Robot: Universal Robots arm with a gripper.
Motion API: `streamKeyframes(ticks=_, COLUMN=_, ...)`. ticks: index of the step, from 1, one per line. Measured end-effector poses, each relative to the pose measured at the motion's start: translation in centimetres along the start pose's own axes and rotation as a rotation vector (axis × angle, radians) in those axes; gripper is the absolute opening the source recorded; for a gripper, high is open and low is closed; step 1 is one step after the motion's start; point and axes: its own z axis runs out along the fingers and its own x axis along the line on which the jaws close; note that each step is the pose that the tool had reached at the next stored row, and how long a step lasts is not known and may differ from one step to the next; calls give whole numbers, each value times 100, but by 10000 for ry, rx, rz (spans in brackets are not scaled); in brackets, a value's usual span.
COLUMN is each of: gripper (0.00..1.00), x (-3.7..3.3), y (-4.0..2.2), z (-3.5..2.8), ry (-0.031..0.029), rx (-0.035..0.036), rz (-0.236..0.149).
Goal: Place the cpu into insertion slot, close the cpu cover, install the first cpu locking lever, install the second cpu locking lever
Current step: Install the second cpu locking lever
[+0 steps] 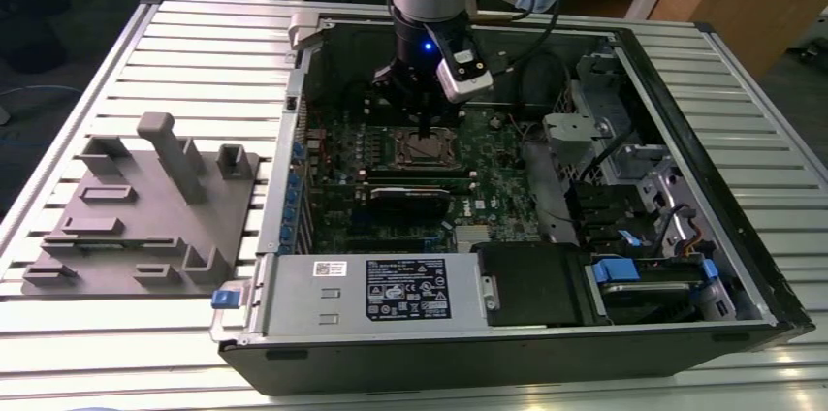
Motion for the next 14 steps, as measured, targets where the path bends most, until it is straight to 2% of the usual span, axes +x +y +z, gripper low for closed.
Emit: streamKeyframes(ticks=14, gripper=11, x=-3, y=-18, z=1, ry=0, rx=0, rz=0)
